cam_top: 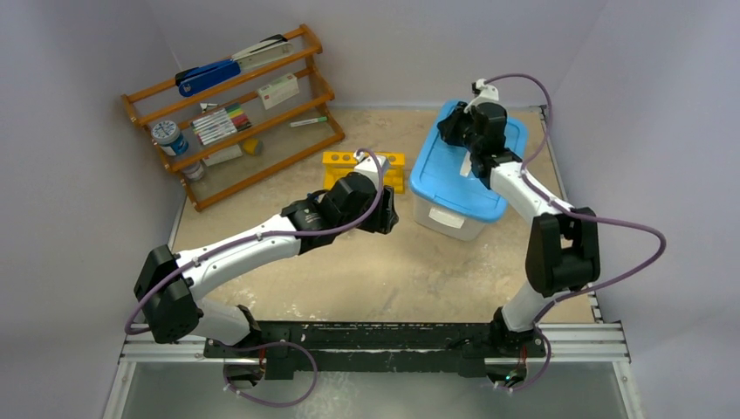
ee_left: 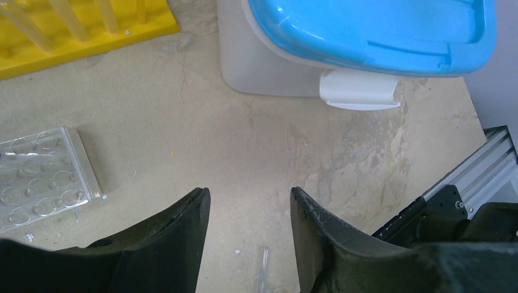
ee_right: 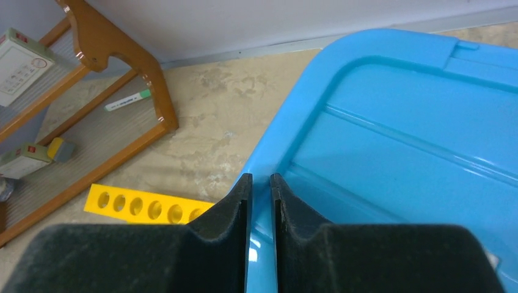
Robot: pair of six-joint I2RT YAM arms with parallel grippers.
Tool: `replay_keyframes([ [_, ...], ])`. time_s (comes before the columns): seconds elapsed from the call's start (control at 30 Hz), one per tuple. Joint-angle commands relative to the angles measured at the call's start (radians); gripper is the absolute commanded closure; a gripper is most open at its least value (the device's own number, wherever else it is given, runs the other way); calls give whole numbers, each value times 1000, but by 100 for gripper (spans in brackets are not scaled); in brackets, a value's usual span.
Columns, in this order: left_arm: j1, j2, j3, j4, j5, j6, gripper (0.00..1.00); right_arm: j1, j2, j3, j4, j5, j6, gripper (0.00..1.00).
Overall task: Organize the chemistry lab equipment
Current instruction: Close the lid of the storage box.
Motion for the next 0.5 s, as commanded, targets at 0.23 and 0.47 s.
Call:
replay_keyframes([
  [0.23,35,-11,59,67,2,3,48,7,-293,-10,-64,57,-66,74],
  [0.47,91,-22,76,48,2,25,48,7,-409,-113,-155,178,-65,75],
])
